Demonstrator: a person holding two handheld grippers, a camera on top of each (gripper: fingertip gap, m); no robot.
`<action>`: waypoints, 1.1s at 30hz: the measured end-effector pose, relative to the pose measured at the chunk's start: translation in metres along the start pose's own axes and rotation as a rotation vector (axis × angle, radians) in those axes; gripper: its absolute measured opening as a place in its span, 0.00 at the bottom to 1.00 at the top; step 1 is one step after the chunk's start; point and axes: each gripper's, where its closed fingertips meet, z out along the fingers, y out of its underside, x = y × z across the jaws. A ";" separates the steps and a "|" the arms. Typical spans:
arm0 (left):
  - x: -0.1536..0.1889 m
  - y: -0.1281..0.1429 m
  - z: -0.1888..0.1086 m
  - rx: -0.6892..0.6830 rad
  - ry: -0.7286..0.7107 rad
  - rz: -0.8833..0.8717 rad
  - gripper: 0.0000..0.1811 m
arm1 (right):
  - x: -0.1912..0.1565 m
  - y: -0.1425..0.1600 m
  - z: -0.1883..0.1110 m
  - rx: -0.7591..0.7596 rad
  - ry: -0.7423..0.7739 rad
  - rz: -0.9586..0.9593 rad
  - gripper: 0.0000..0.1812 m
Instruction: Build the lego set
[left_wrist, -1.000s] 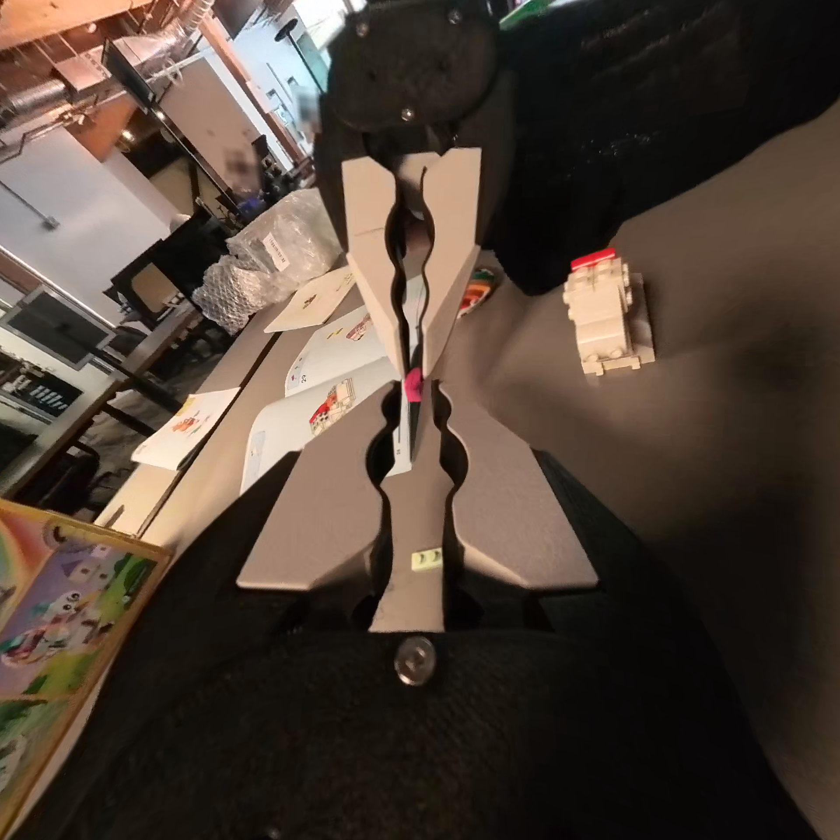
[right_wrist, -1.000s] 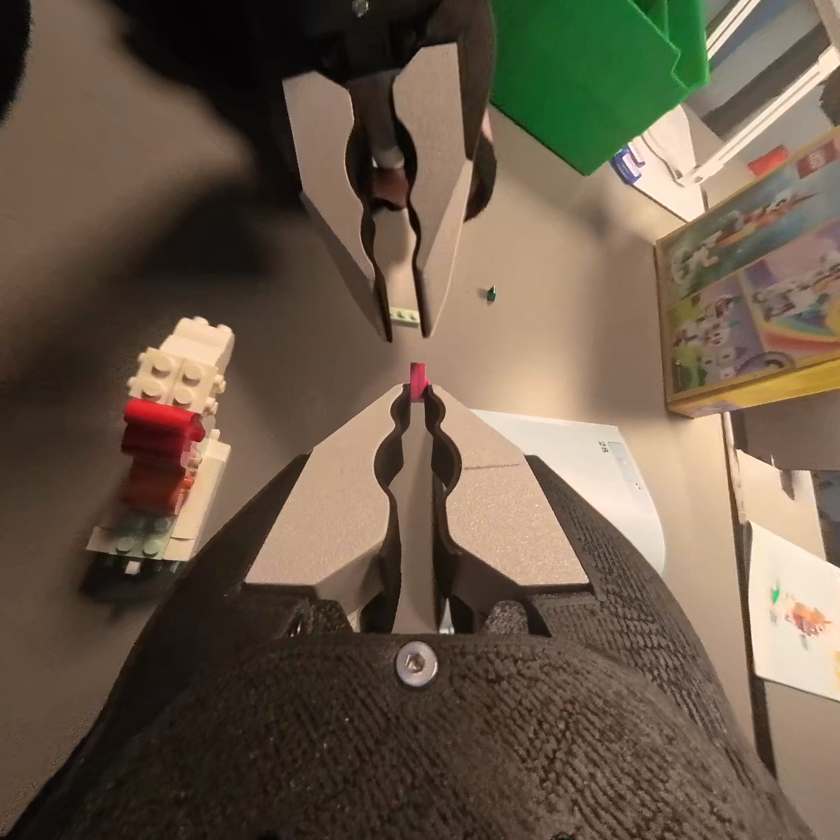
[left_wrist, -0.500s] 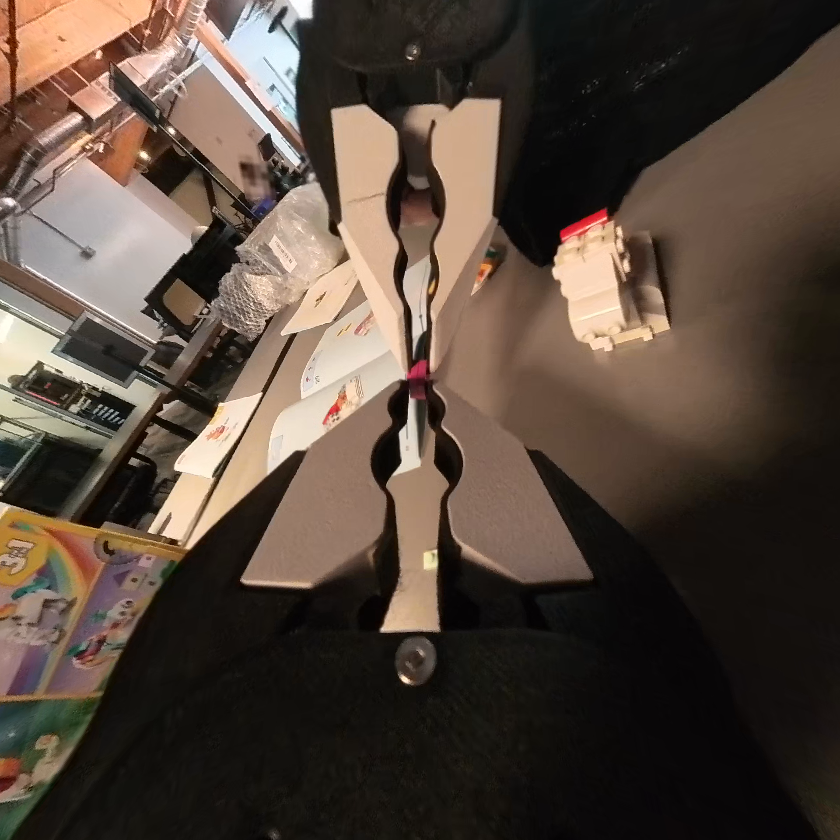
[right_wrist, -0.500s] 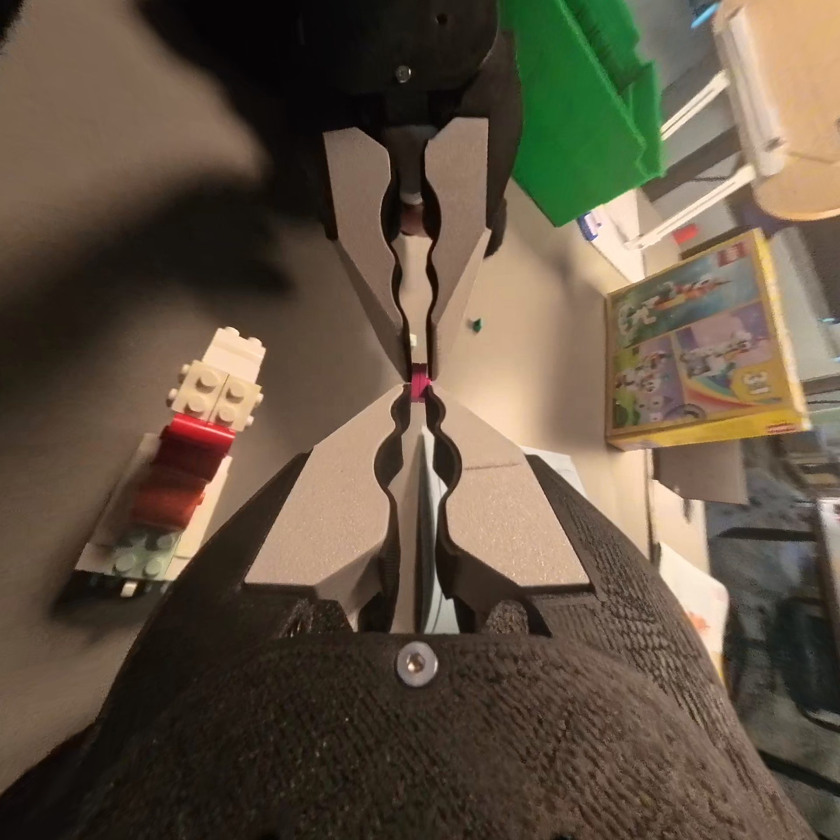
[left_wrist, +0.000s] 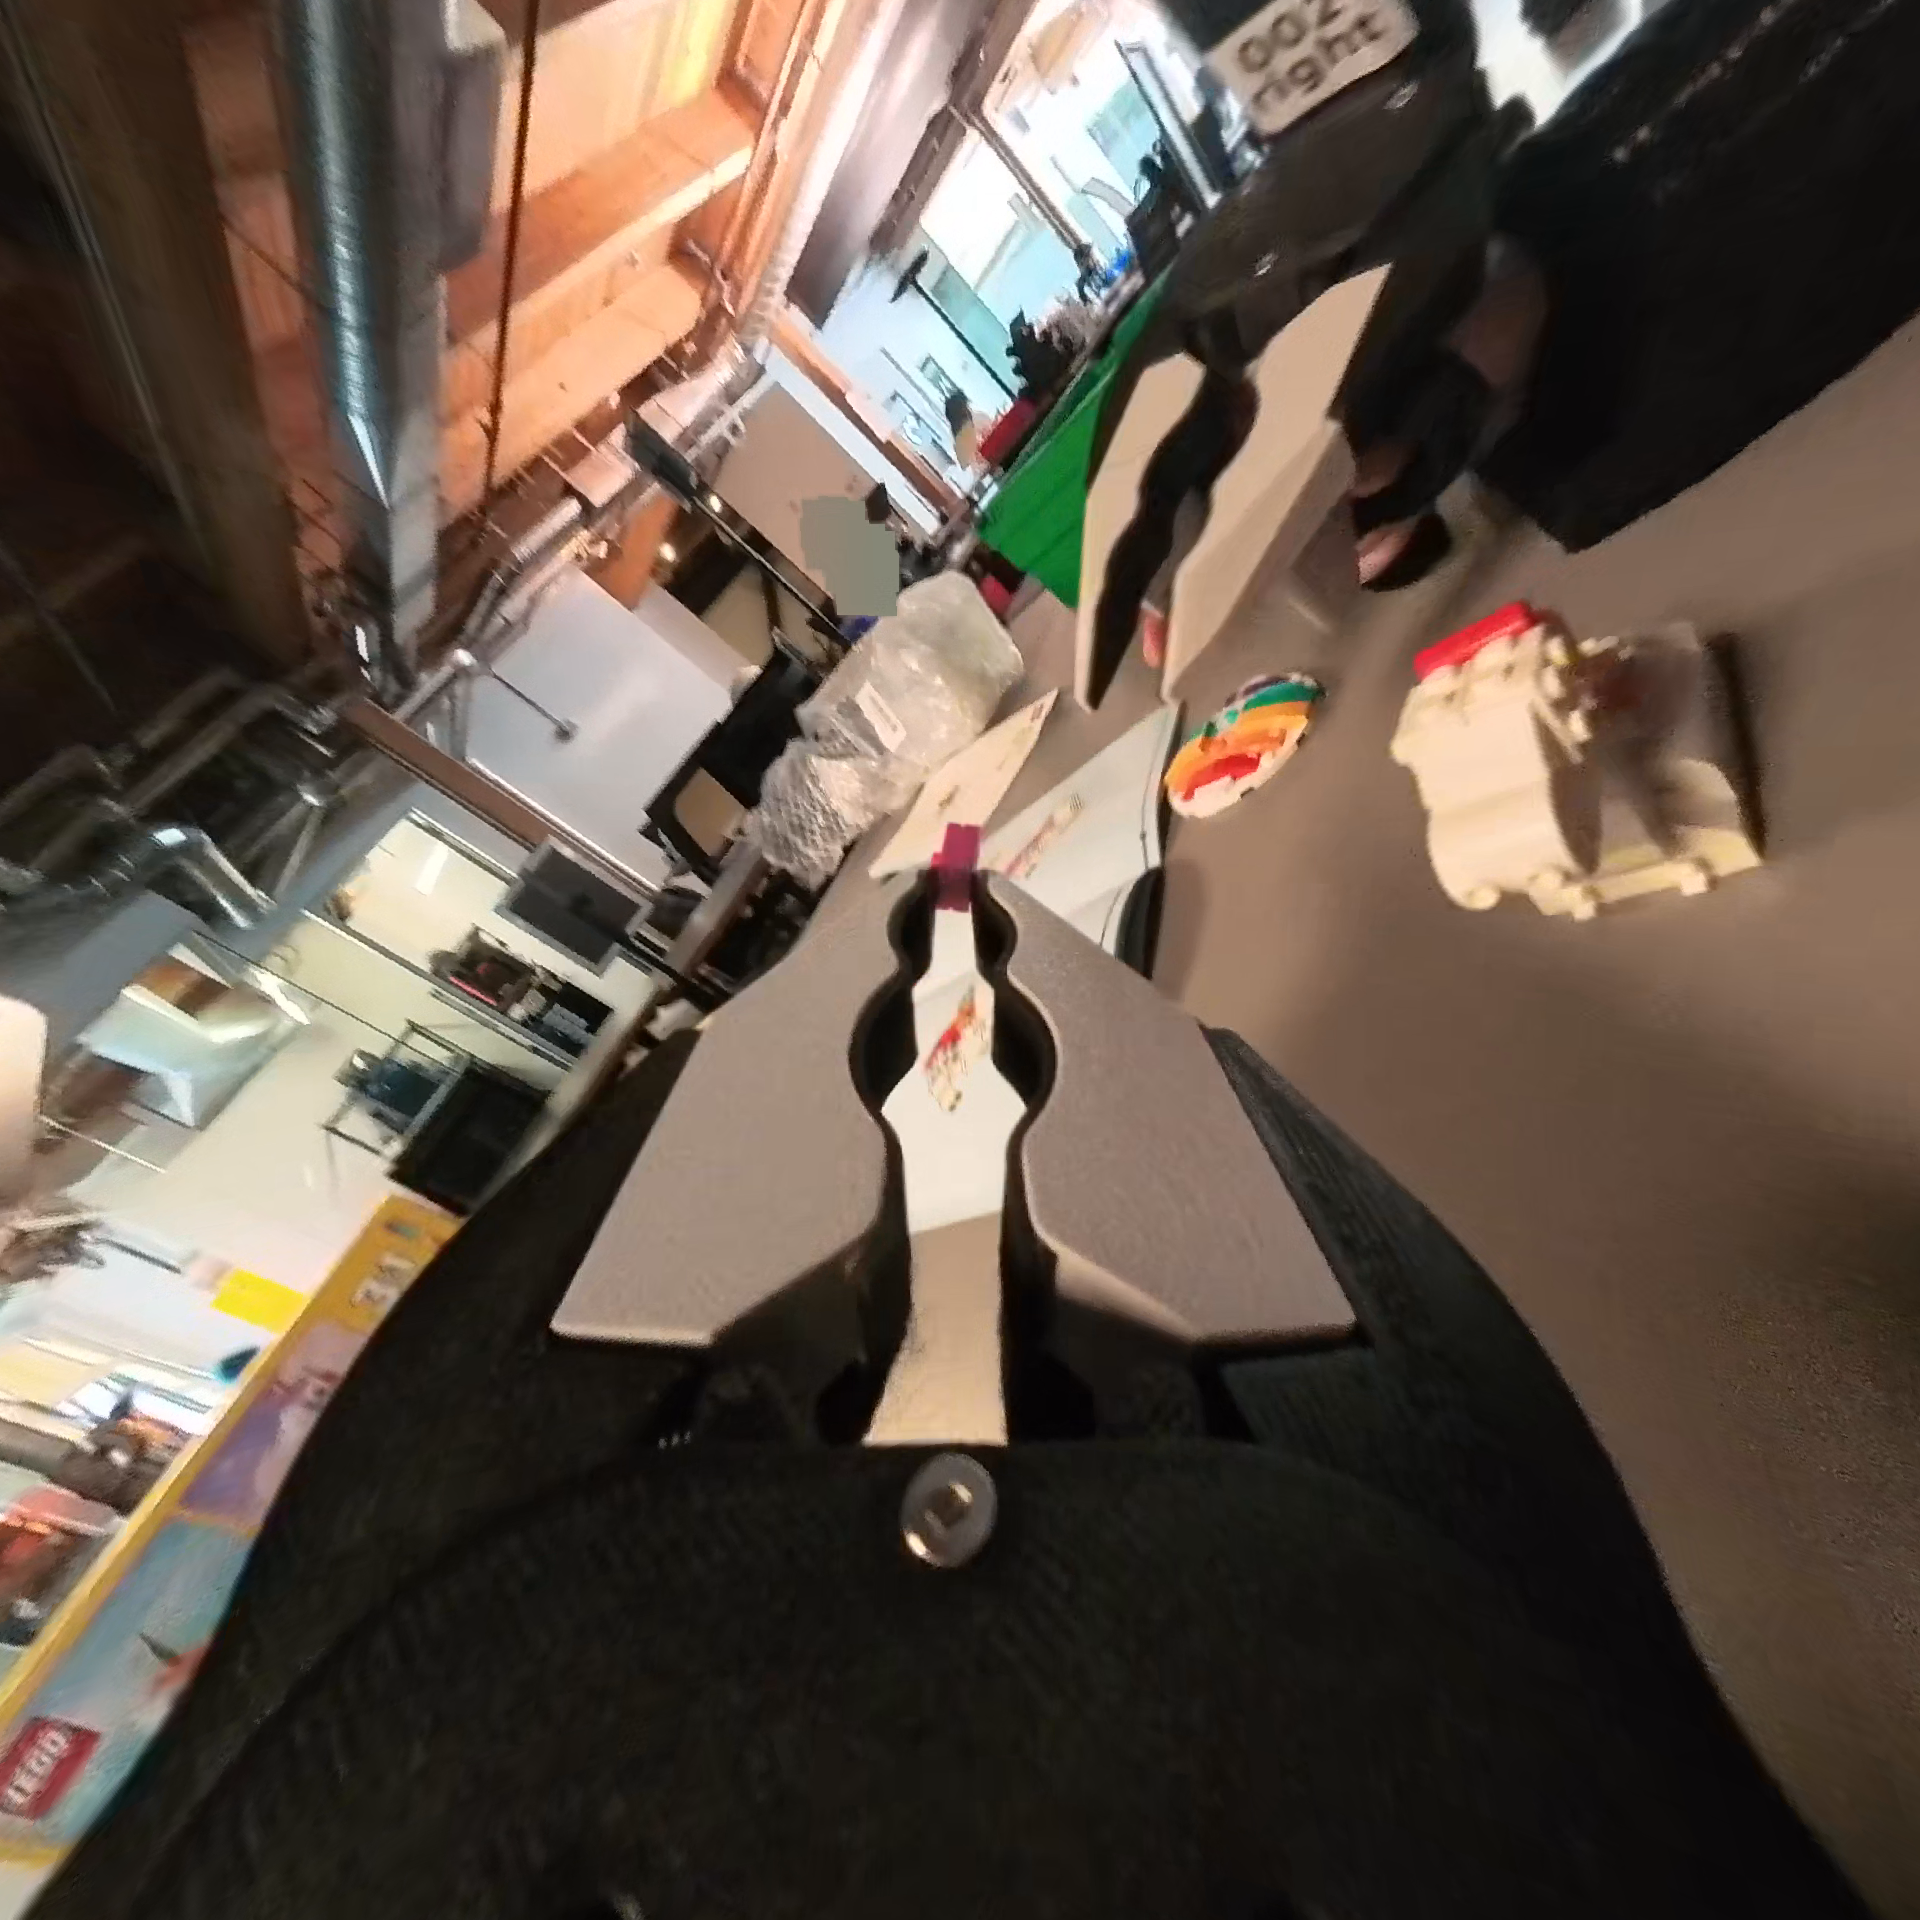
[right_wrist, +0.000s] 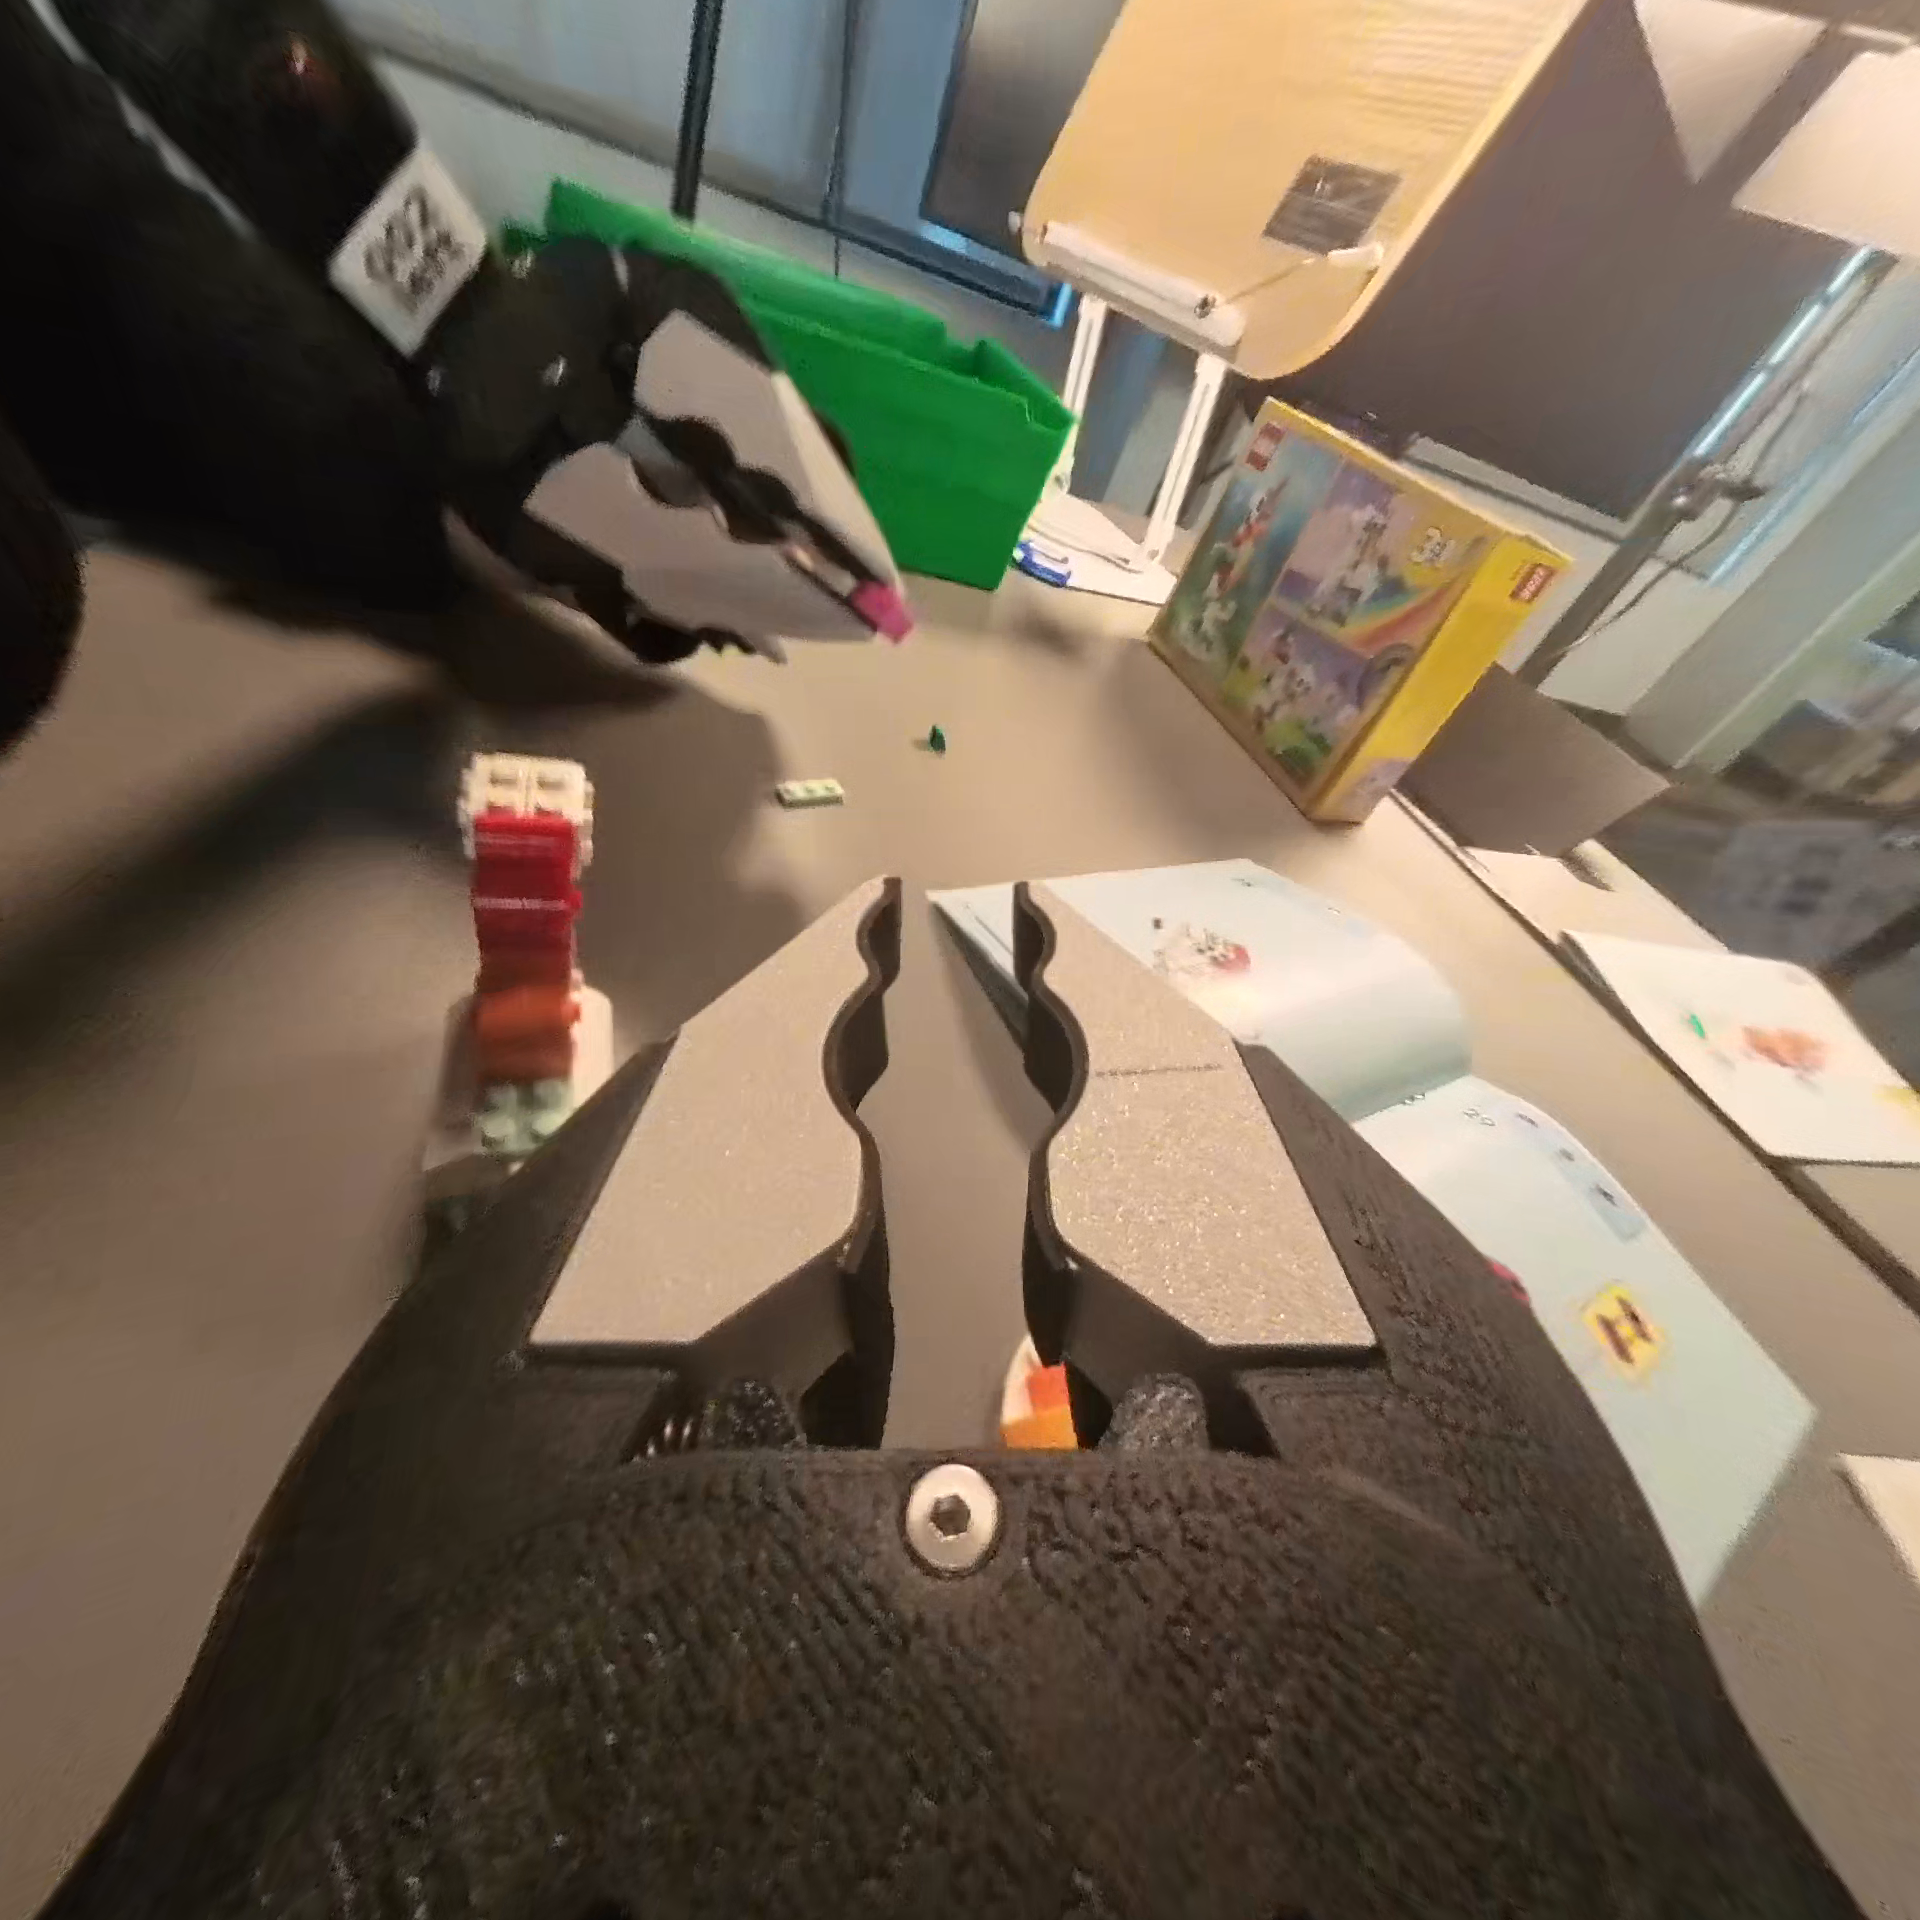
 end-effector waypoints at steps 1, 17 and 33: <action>0.002 -0.005 0.000 0.016 -0.013 0.036 0.03 | 0.000 -0.005 0.000 0.014 -0.015 0.039 0.11; 0.023 -0.040 -0.004 0.161 0.028 0.214 0.03 | -0.043 -0.044 0.009 0.031 -0.356 0.540 0.11; 0.043 -0.049 0.002 0.145 0.118 0.177 0.03 | -0.053 -0.039 0.016 -0.018 -0.365 0.494 0.04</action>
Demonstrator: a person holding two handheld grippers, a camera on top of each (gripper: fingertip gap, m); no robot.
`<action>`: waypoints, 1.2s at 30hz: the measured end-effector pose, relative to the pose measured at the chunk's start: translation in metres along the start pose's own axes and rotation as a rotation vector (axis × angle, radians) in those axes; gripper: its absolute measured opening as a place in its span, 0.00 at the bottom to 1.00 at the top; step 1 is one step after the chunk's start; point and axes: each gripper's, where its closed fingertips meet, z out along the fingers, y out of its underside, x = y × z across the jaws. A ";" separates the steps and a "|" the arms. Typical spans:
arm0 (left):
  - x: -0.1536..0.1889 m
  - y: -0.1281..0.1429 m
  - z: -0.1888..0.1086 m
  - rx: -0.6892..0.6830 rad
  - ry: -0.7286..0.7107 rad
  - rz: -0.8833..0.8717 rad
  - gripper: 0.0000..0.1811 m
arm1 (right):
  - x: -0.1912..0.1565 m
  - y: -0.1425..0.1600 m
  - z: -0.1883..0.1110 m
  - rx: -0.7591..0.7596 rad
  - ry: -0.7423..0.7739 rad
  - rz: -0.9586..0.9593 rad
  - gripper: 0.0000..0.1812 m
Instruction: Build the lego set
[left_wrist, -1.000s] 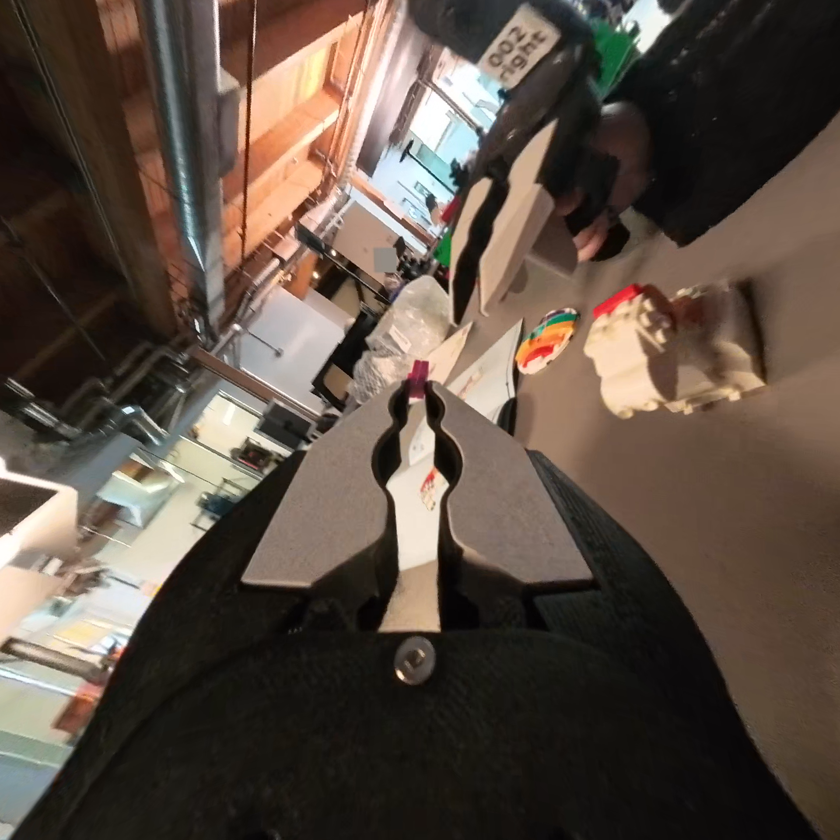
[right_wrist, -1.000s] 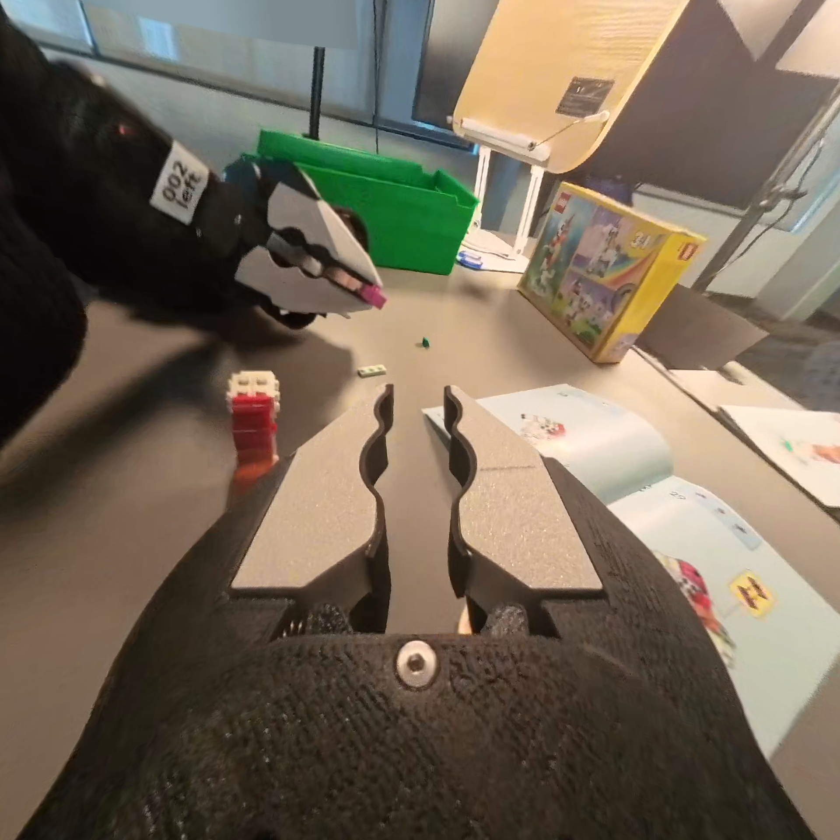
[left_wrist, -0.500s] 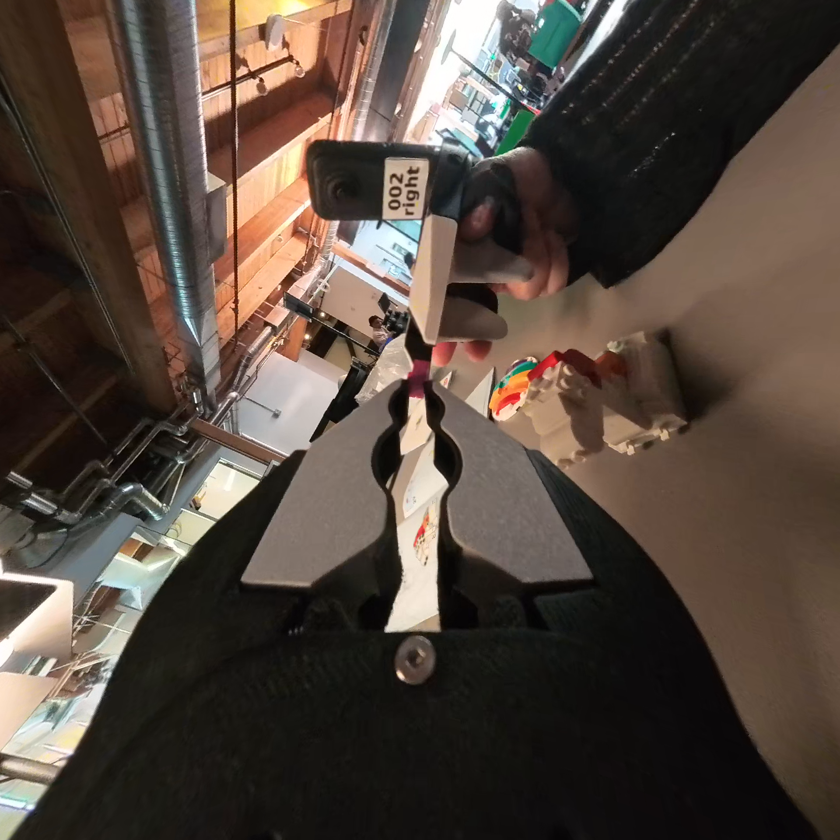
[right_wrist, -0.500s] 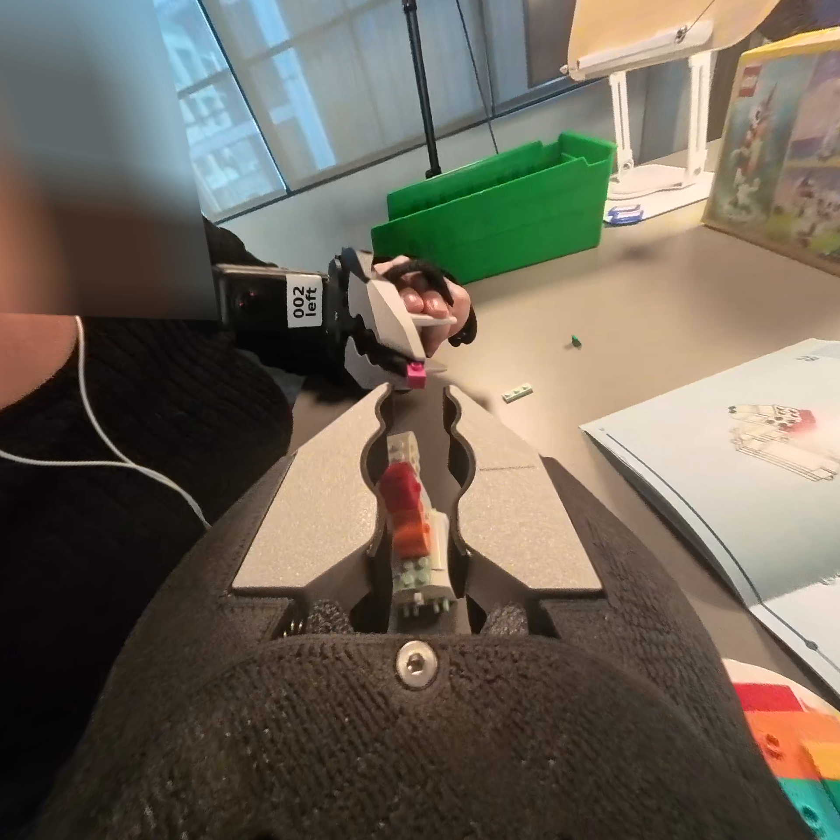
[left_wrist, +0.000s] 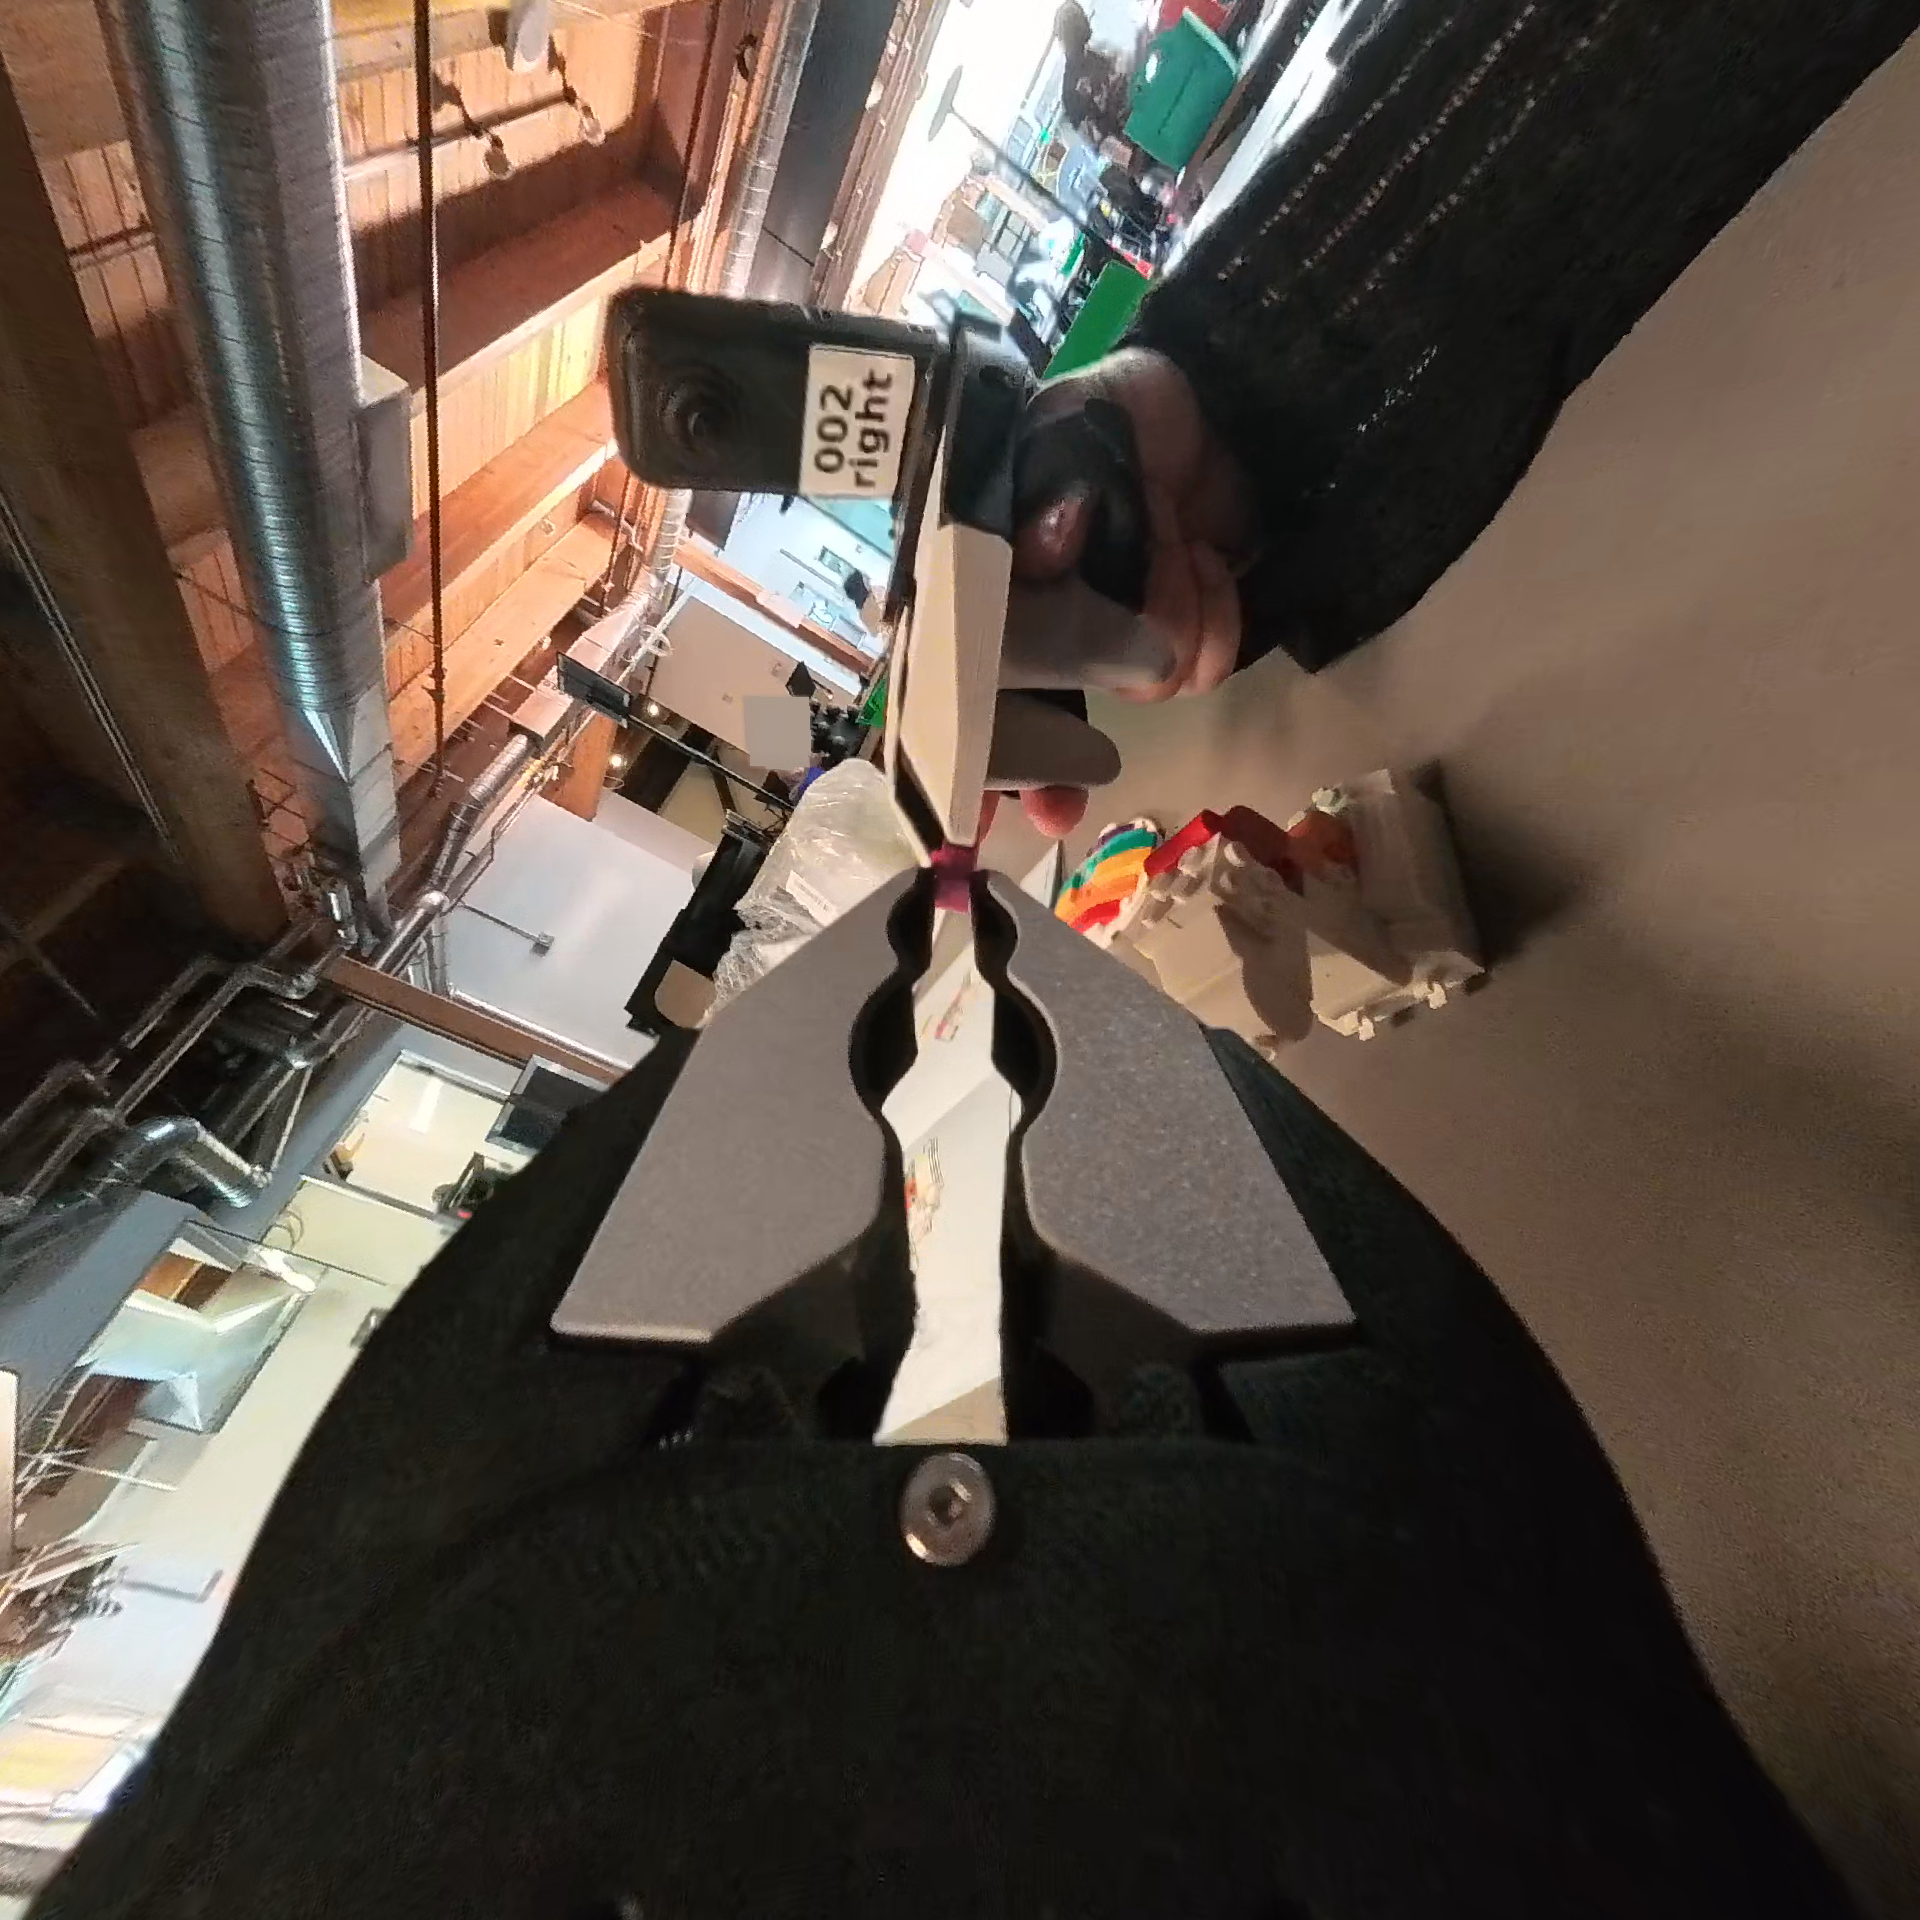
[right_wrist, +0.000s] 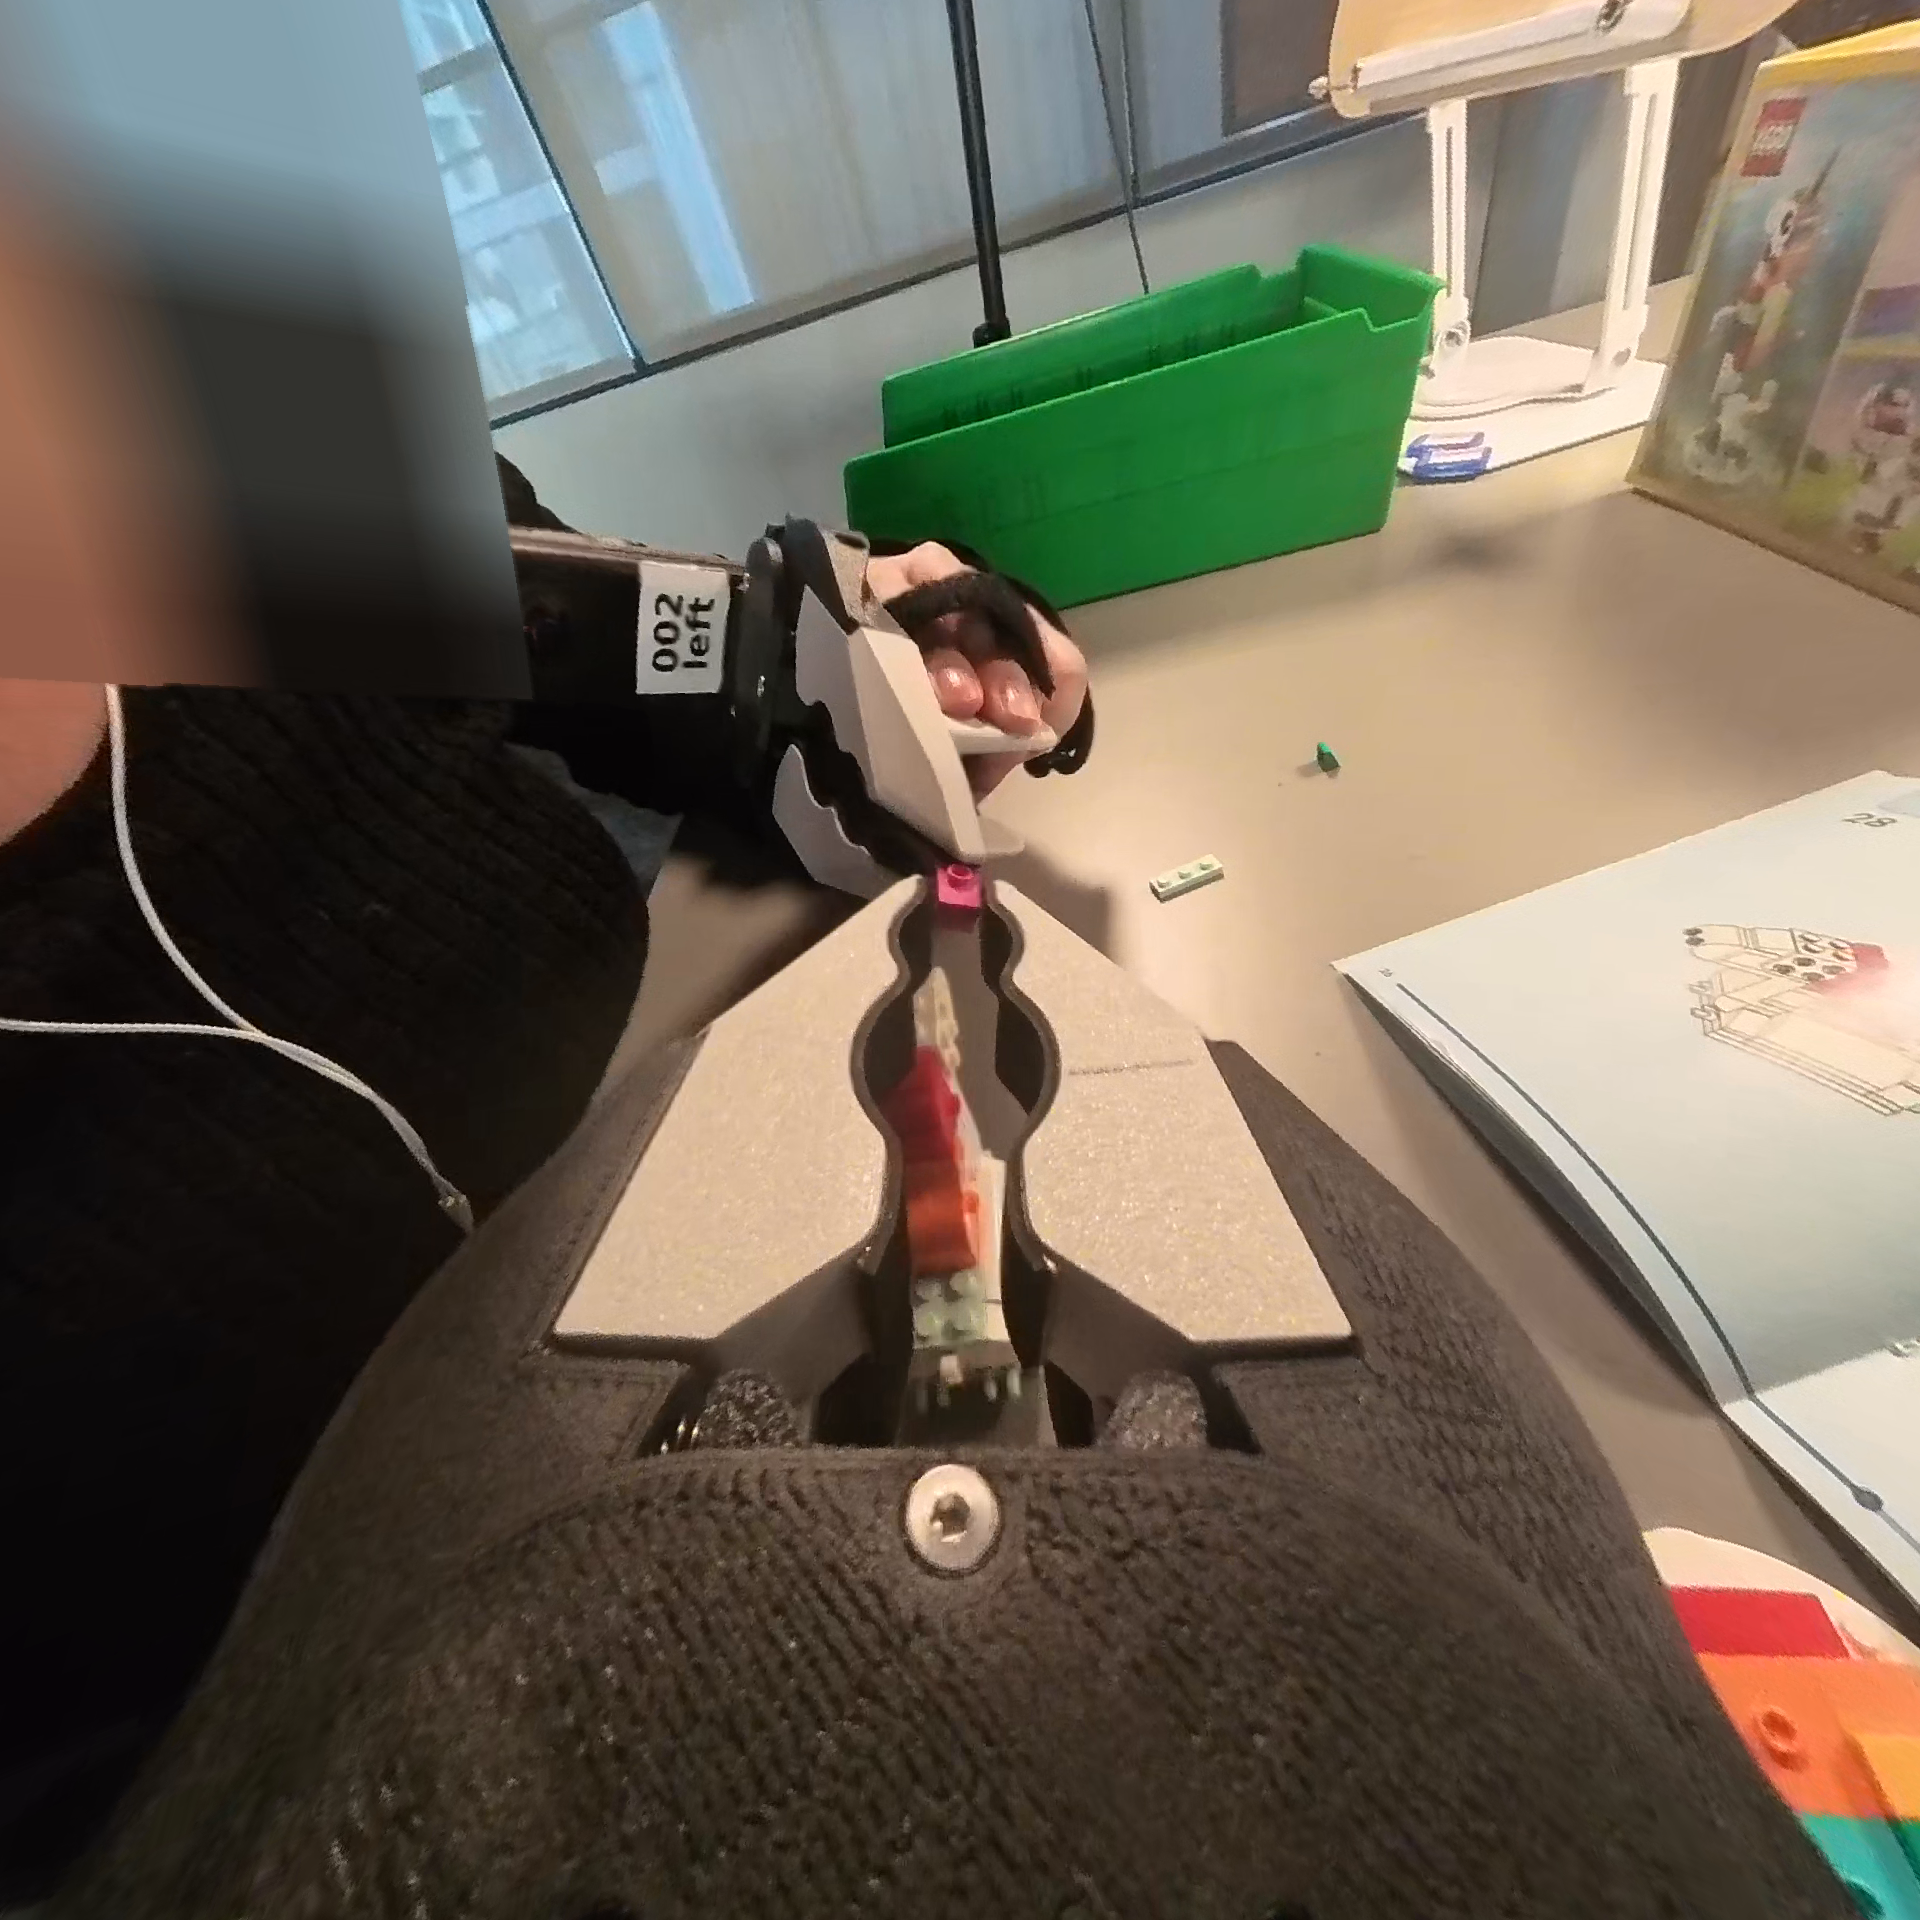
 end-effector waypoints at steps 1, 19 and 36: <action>0.002 -0.001 0.002 -0.008 0.001 -0.001 0.03 | 0.001 0.001 0.000 -0.007 0.011 -0.006 0.04; 0.017 -0.009 -0.025 0.096 0.411 -0.930 0.34 | 0.052 -0.019 -0.063 0.157 0.890 -0.574 0.03; 0.057 0.006 -0.006 -0.235 0.418 -0.820 0.20 | -0.023 0.017 -0.037 0.192 1.085 0.006 0.03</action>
